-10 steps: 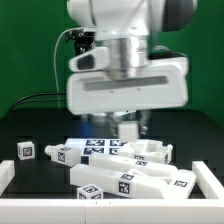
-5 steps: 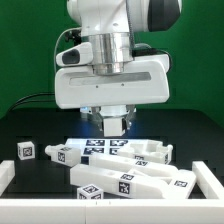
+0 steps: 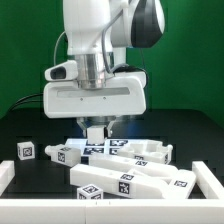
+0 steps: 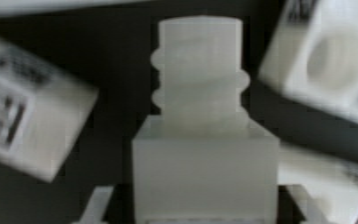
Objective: Assemble chair
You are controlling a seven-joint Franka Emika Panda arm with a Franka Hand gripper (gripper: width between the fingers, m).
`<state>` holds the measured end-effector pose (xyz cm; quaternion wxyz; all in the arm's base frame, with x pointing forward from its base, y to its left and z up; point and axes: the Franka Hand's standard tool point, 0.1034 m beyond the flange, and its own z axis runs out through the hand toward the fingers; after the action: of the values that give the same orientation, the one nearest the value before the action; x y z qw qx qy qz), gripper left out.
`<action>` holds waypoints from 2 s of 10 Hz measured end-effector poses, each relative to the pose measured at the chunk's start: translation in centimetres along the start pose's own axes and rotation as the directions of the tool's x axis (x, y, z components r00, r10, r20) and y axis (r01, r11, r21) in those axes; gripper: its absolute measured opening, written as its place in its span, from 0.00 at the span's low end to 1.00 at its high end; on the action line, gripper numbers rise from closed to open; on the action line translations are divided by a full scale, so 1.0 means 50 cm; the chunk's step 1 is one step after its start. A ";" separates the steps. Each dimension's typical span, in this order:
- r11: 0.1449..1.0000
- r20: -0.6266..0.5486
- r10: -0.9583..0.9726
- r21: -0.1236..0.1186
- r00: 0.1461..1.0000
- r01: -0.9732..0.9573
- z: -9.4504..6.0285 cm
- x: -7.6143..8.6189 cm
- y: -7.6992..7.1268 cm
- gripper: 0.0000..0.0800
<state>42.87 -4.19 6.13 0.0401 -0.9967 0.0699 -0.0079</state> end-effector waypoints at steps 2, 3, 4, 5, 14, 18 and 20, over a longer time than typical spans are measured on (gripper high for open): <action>1.000 0.000 0.000 0.000 1.000 0.000 0.002 0.001 0.001 0.33; 1.000 0.003 0.017 -0.002 1.000 -0.017 0.003 -0.003 -0.012 0.33; 0.999 0.016 0.050 0.002 0.999 -0.050 0.007 -0.013 -0.077 0.33; 0.998 0.026 0.067 0.009 0.997 -0.067 0.006 -0.014 -0.145 0.33; 0.998 0.006 0.068 0.001 0.998 -0.068 0.045 -0.045 -0.417 0.33; 0.998 0.020 0.059 -0.006 0.998 -0.059 0.066 -0.062 -0.449 0.33; 0.997 0.041 0.077 -0.022 0.996 -0.076 0.118 -0.090 -0.425 0.34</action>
Offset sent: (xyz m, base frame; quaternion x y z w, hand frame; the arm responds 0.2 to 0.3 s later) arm -0.0128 0.0798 0.0026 -0.0303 -0.0048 -0.0551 0.9980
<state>41.48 17.88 1.95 0.0316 -0.9936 0.1071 0.0150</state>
